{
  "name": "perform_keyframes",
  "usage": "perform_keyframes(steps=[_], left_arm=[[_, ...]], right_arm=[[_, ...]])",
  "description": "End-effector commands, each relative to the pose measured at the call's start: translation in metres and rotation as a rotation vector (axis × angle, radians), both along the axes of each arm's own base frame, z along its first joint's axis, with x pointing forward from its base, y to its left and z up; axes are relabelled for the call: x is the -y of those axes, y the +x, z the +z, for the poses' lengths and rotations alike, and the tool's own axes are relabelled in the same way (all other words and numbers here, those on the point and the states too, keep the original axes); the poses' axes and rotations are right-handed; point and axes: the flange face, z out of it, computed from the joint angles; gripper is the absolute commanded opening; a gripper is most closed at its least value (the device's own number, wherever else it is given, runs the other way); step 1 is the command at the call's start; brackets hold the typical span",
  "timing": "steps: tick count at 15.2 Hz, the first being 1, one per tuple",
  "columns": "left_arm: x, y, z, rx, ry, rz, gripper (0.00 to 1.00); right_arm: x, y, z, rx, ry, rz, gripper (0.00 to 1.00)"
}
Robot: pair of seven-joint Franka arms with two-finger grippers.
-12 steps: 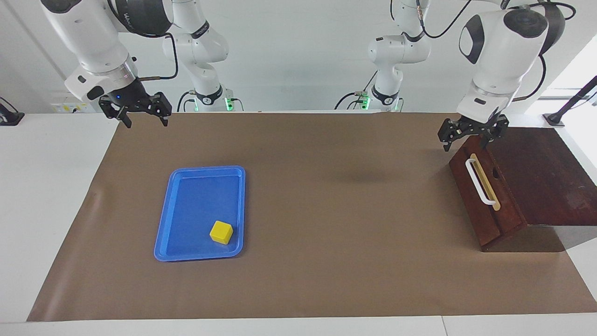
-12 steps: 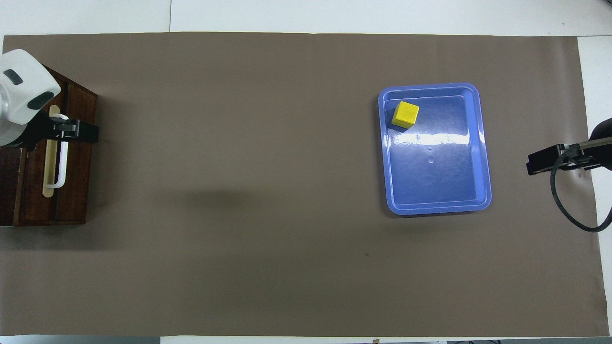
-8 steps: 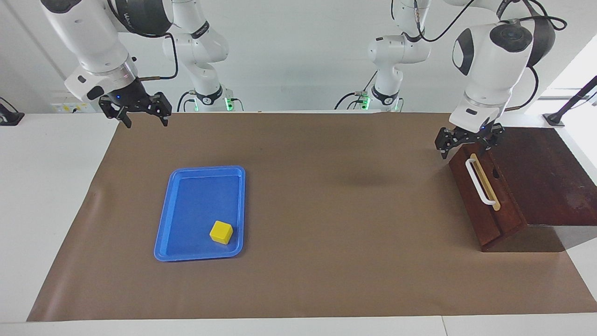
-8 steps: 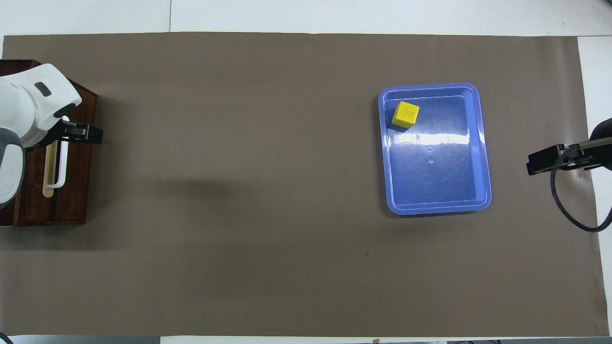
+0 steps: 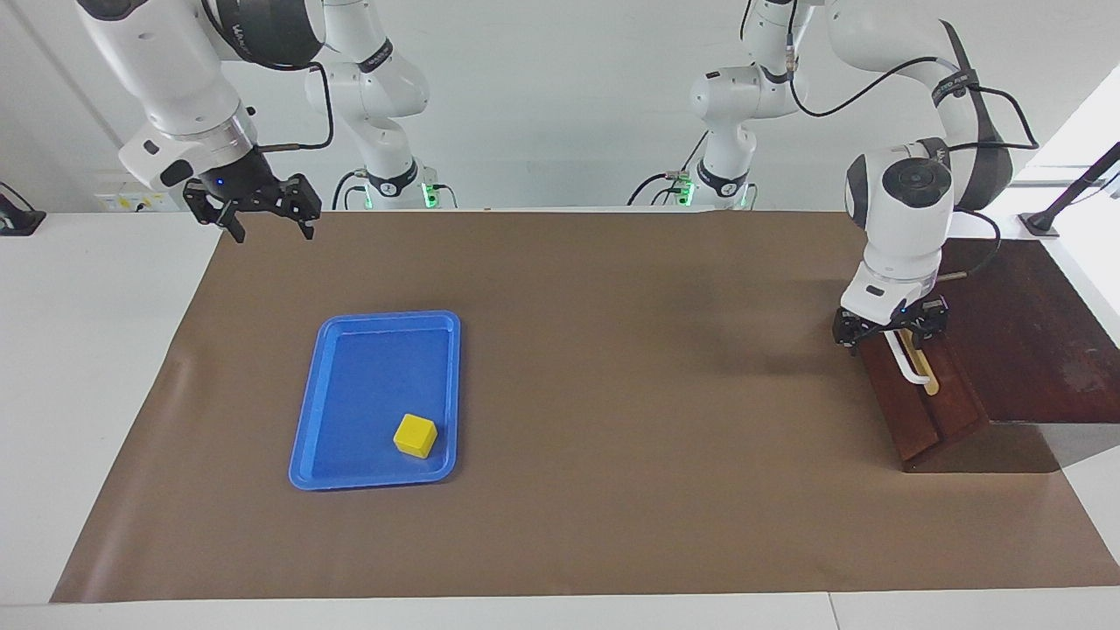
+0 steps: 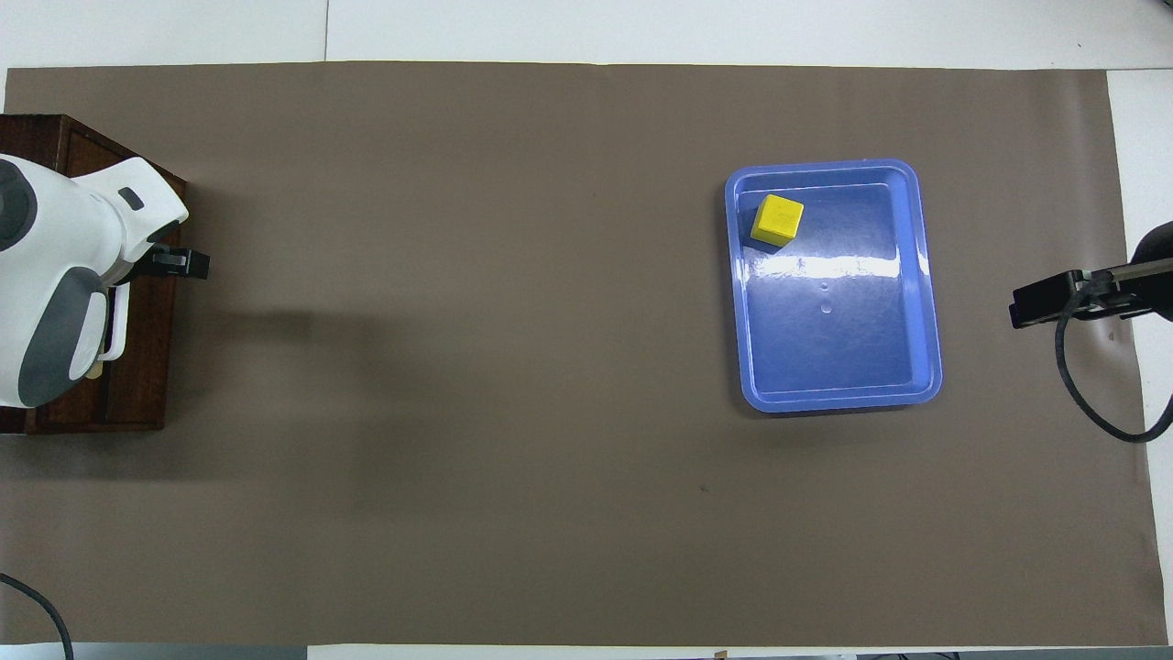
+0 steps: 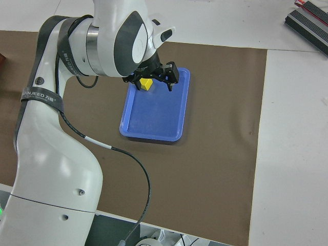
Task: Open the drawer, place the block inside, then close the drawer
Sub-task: 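Pull the wooden drawer open with the left gripper by its handle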
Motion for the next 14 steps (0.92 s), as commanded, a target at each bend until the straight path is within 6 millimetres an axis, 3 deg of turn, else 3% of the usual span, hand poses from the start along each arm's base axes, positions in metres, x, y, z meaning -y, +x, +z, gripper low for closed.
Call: perform_keyframes(steps=[1, 6, 11, 14], left_arm=[[-0.005, -0.009, -0.009, 0.018, 0.018, -0.009, 1.0], [-0.004, -0.009, -0.029, 0.025, 0.002, -0.016, 1.0], [0.048, -0.008, -0.026, 0.079, -0.034, 0.023, 1.0], [0.076, -0.011, -0.026, 0.098, -0.054, 0.056, 1.0]], right_arm=[[-0.001, -0.001, 0.0, 0.009, -0.023, -0.011, 1.0], [0.003, -0.001, 0.001, 0.012, -0.021, -0.013, 1.0], [0.007, -0.001, 0.001, 0.01, -0.021, -0.005, 1.0], [0.008, 0.001, -0.005, 0.03, 0.006, 0.138, 1.0]])
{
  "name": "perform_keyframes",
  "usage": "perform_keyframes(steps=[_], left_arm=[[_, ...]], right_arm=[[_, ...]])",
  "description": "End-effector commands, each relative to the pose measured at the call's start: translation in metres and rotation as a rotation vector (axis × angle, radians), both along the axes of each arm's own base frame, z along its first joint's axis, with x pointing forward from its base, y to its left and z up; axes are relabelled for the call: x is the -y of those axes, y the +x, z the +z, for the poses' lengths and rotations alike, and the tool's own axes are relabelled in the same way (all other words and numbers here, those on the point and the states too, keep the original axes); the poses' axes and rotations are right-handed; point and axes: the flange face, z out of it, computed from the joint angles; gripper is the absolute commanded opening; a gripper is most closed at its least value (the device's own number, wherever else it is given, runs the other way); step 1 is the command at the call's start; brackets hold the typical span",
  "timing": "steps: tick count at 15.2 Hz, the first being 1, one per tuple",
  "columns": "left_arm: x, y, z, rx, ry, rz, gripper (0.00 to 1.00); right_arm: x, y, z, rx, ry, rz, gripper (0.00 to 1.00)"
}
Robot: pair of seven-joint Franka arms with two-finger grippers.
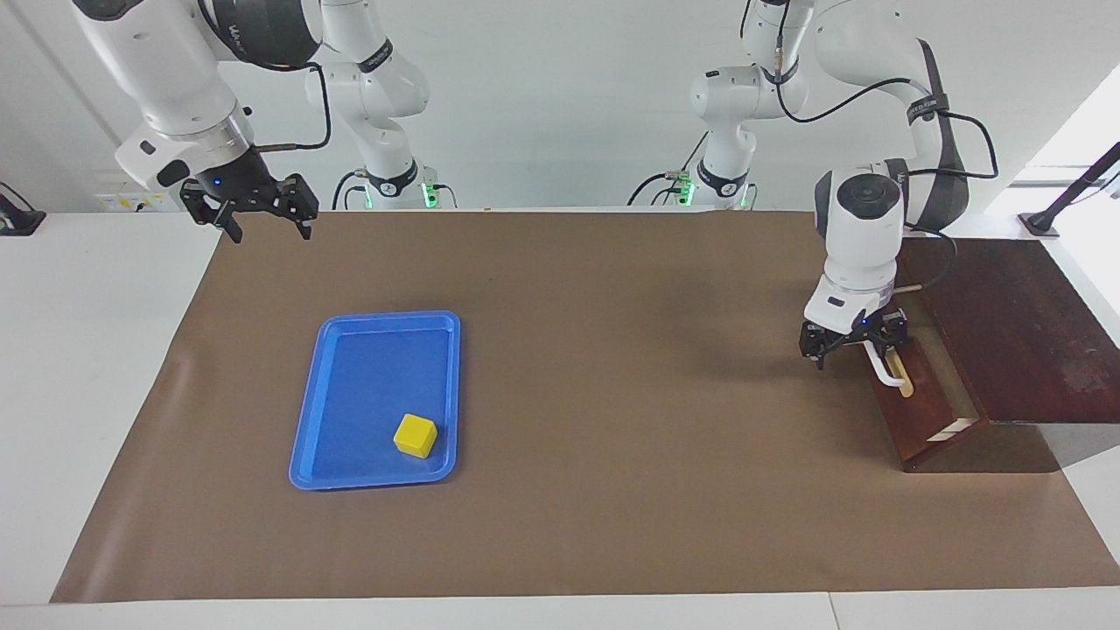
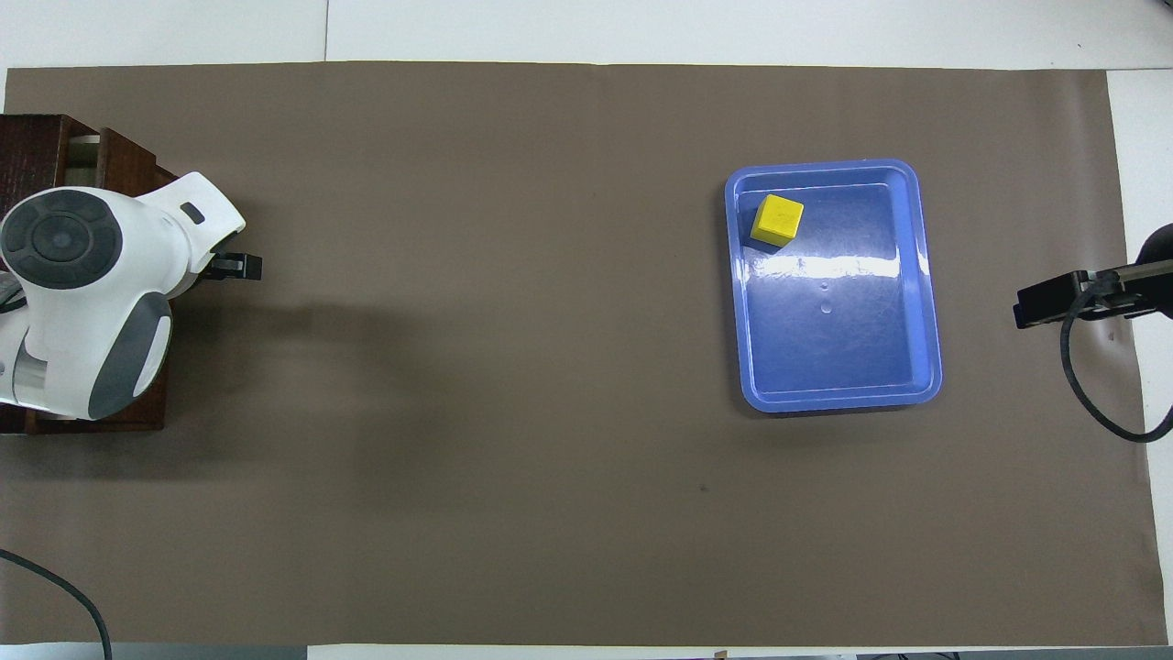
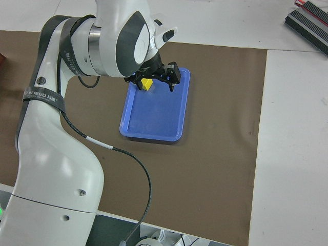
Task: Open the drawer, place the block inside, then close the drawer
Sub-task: 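Pull the wooden drawer open with the left gripper by its handle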
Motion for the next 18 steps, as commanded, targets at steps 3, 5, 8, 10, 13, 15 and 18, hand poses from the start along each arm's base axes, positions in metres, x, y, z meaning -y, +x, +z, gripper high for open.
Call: perform_keyframes(steps=[3, 5, 8, 10, 13, 15, 18], left_arm=[[0.044, -0.007, -0.001, 0.033, -0.048, 0.038, 1.0], [0.057, -0.01, -0.001, 0.031, -0.078, 0.053, 1.0], [0.086, -0.014, -0.008, 0.038, -0.105, 0.106, 1.0], [0.111, -0.013, -0.014, 0.042, -0.117, 0.127, 1.0], [0.125, -0.011, -0.01, 0.051, -0.137, 0.138, 1.0], [0.13, -0.006, -0.014, 0.041, -0.145, 0.148, 1.0], [0.127, -0.005, -0.011, 0.028, -0.13, 0.153, 1.0]], right_arm=[[0.009, -0.005, -0.017, 0.085, 0.062, 0.293, 1.0], [0.006, -0.007, -0.028, 0.123, 0.09, 0.42, 1.0], [0.0, -0.008, -0.045, 0.155, 0.147, 0.605, 1.0], [-0.003, -0.002, -0.067, 0.196, 0.225, 0.751, 1.0], [0.003, 0.028, -0.124, 0.272, 0.323, 0.995, 1.0], [-0.004, 0.043, -0.146, 0.342, 0.343, 1.085, 1.0], [-0.02, 0.057, -0.174, 0.414, 0.39, 1.135, 1.0]])
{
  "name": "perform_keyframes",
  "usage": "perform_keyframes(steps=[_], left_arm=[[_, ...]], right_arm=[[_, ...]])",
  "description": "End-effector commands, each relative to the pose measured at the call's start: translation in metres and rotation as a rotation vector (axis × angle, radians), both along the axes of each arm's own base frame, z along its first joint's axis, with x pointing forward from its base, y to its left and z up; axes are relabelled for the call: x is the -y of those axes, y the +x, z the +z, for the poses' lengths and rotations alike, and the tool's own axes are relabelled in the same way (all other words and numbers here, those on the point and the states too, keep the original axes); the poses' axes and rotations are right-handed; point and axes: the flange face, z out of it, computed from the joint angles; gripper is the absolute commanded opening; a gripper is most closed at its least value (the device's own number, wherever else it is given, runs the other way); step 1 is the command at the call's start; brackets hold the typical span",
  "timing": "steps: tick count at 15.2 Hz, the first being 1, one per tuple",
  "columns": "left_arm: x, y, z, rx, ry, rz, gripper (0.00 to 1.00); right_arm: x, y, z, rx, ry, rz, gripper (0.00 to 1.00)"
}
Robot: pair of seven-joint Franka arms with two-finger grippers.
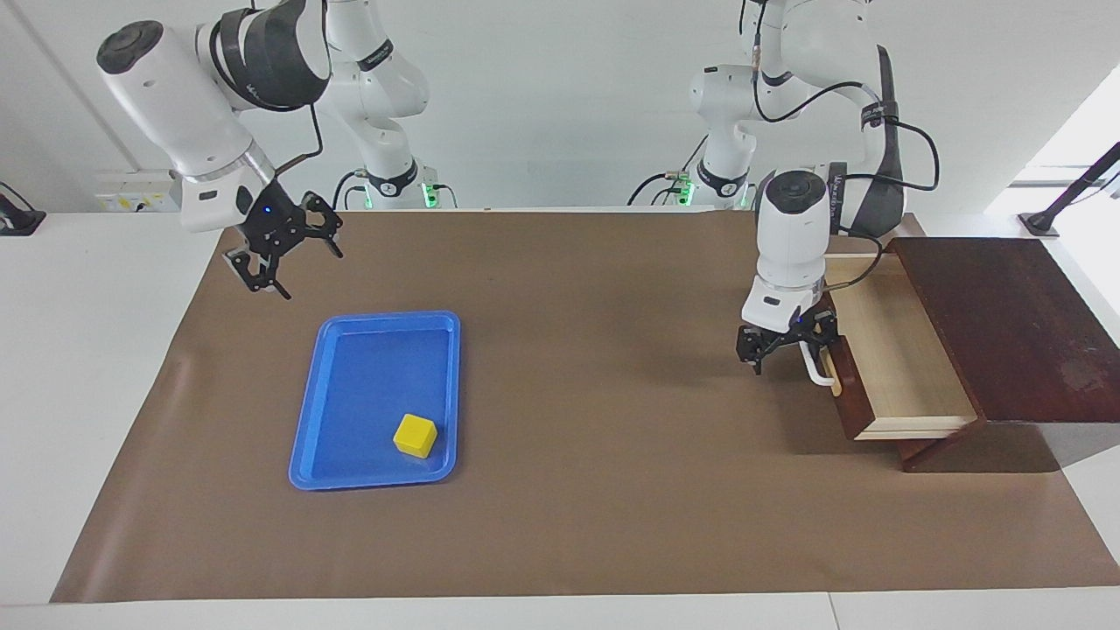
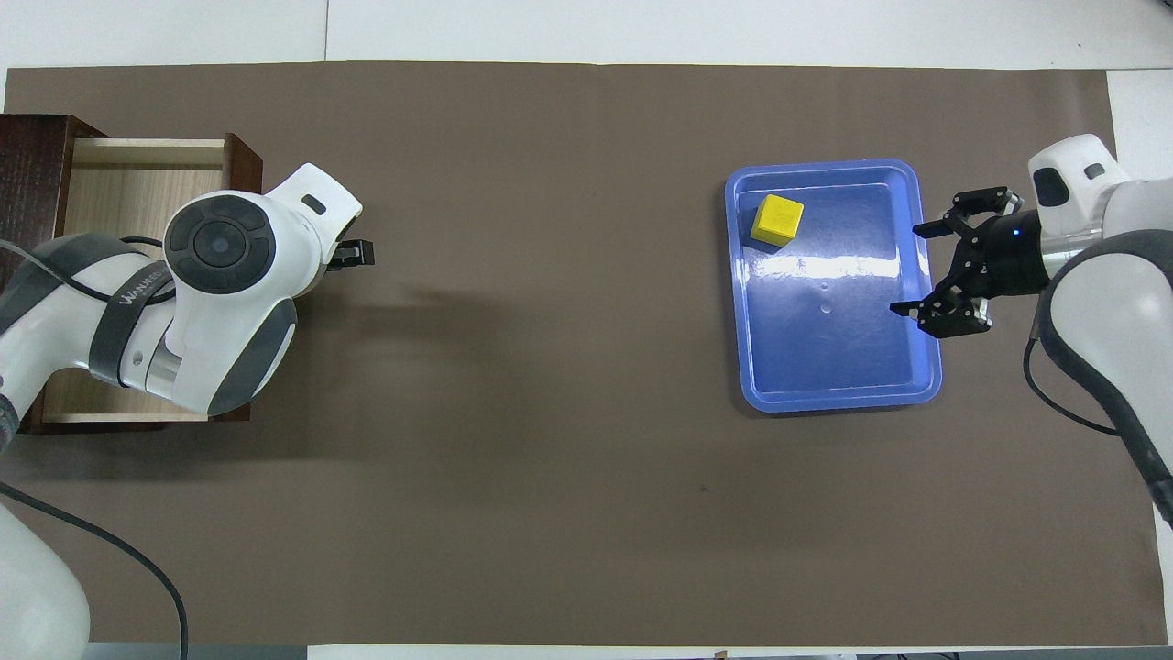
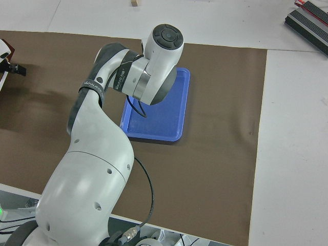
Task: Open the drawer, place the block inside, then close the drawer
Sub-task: 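Reach the right gripper over the yellow cube while the left gripper withdraws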
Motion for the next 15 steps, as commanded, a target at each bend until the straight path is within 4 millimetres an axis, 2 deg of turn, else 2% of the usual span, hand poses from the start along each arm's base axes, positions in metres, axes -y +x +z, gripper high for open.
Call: perform_keyframes(steps=[1, 4, 6, 8, 10, 12, 13, 15], left_arm=[[0.022, 0.003, 0.004, -0.023, -0.026, 0.023, 1.0], [0.018, 0.02, 0.031, -0.051, 0.003, 0.058, 1.0], [0.02, 0.025, 0.046, -0.054, -0.027, 0.085, 1.0], [0.019, 0.029, 0.065, -0.057, -0.077, 0.125, 1.0], [0.018, 0.034, 0.097, -0.081, -0.131, 0.18, 1.0], [0.016, 0.033, 0.136, -0.108, -0.172, 0.226, 1.0], [0.015, 0.027, 0.163, -0.122, -0.201, 0.282, 1.0], [0.017, 0.01, 0.198, -0.158, -0.234, 0.416, 1.0]], right_arm=[[-0.026, 0.014, -0.014, 0.091, 0.049, 0.082, 1.0], [-0.034, 0.02, -0.038, 0.104, 0.102, 0.105, 1.0], [-0.034, 0.033, -0.074, 0.117, 0.183, 0.137, 1.0], [-0.04, 0.049, -0.076, 0.134, 0.214, 0.16, 1.0], [-0.036, 0.057, -0.098, 0.153, 0.233, 0.2, 1.0], [-0.038, 0.075, -0.086, 0.209, 0.254, 0.226, 1.0], [-0.037, 0.079, -0.088, 0.21, 0.261, 0.22, 1.0], [-0.035, 0.085, -0.098, 0.209, 0.312, 0.168, 1.0]])
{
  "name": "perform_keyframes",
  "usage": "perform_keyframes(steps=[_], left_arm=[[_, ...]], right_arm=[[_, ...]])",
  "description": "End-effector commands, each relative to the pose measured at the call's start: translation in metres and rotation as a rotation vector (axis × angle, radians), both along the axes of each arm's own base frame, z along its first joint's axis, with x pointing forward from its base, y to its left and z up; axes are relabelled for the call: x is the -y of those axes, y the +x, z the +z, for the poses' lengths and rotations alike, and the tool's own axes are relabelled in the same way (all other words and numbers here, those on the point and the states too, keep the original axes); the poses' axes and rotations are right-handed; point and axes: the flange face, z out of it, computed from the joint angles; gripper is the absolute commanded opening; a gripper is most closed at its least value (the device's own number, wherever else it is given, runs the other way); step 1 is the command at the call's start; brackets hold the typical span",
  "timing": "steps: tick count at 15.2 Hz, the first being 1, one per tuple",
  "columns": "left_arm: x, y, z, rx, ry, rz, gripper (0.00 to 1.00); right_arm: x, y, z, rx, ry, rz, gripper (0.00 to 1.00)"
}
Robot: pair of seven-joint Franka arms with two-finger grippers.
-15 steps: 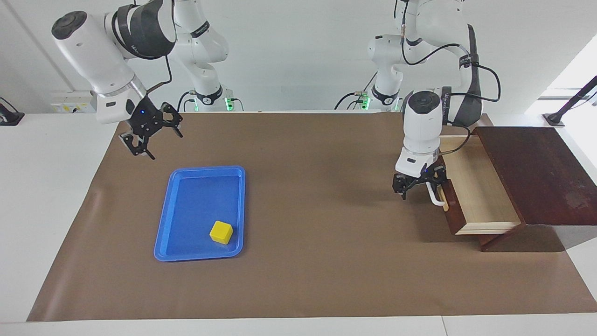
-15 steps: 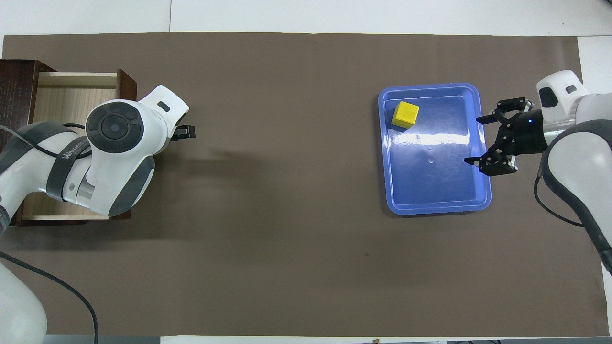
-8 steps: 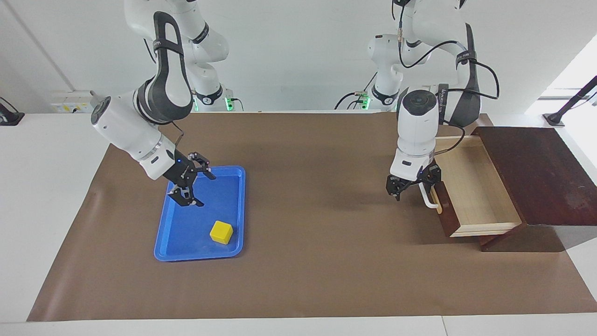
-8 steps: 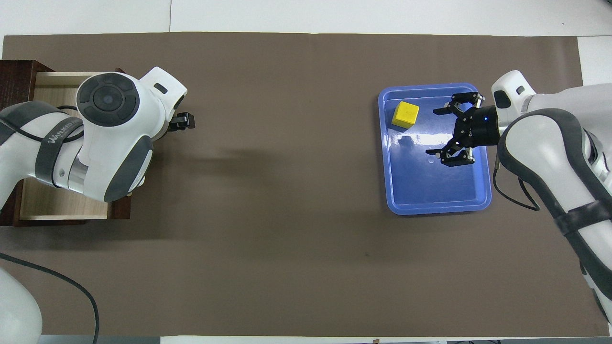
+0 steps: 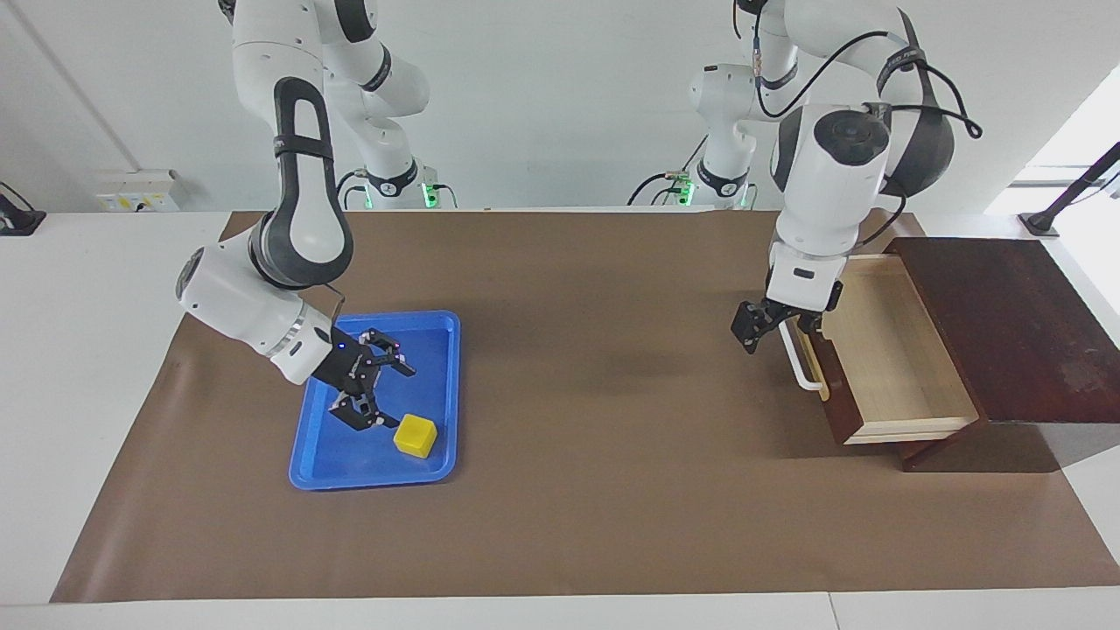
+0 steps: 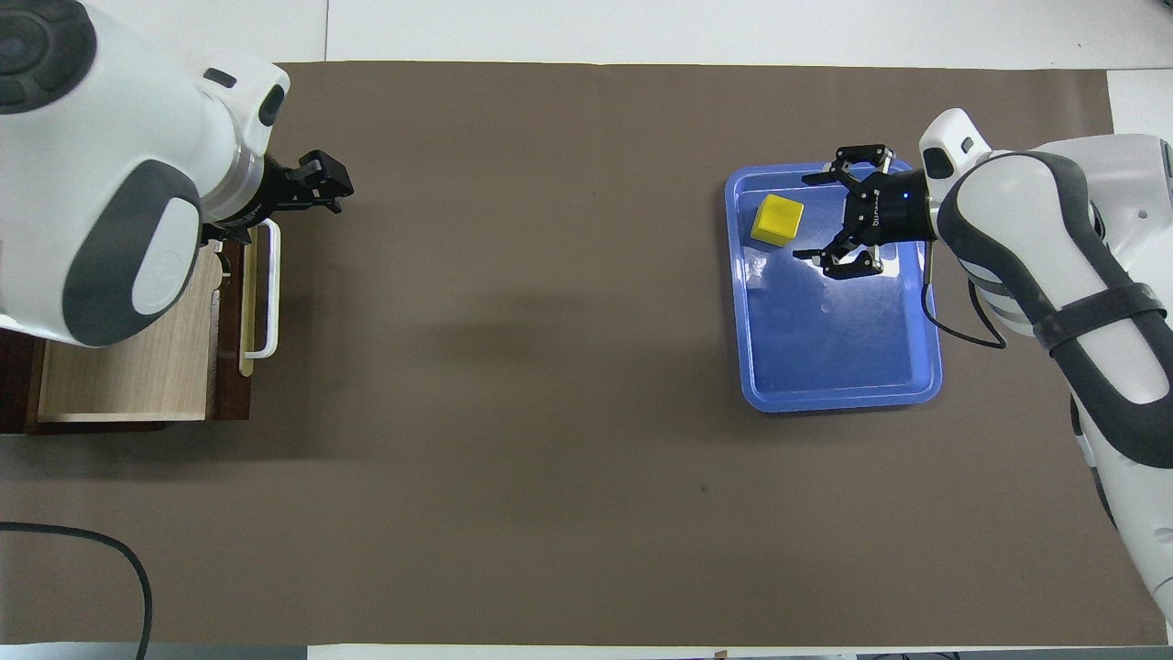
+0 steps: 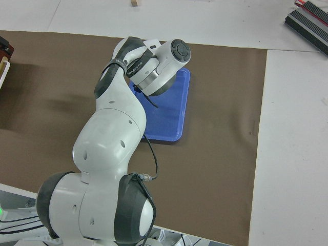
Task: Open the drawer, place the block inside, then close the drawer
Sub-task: 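Reach the right gripper over the yellow cube while the left gripper withdraws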
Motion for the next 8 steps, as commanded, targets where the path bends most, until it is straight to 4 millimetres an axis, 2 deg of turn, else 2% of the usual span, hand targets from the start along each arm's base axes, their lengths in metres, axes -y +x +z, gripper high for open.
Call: perform_keyframes(steps=[1, 3, 4, 5, 6, 7, 8], left_arm=[[0.006, -0.025, 0.048, -0.07, -0.028, 0.156, 1.0], [0.008, -0.05, 0.073, -0.107, -0.026, 0.273, 1.0], [0.016, -0.06, 0.083, -0.102, -0.034, 0.336, 1.0], [0.019, -0.063, 0.088, -0.08, -0.046, 0.402, 1.0], [0.01, -0.065, 0.088, -0.057, -0.057, 0.47, 1.0], [-0.002, -0.063, 0.074, -0.047, -0.065, 0.538, 1.0], [-0.027, -0.057, 0.067, -0.005, -0.095, 0.628, 1.0]], right_arm=[[0.005, 0.015, -0.009, 0.001, 0.079, -0.026, 1.0], [0.003, 0.016, -0.021, -0.013, 0.082, -0.03, 1.0], [0.004, 0.016, -0.023, -0.014, 0.079, -0.031, 1.0], [0.006, 0.016, -0.024, -0.009, 0.073, -0.03, 1.0], [0.004, 0.015, -0.027, -0.014, 0.074, -0.03, 1.0], [0.001, 0.012, -0.033, -0.024, 0.074, -0.028, 1.0], [0.002, 0.009, -0.038, -0.023, 0.063, -0.038, 1.0]])
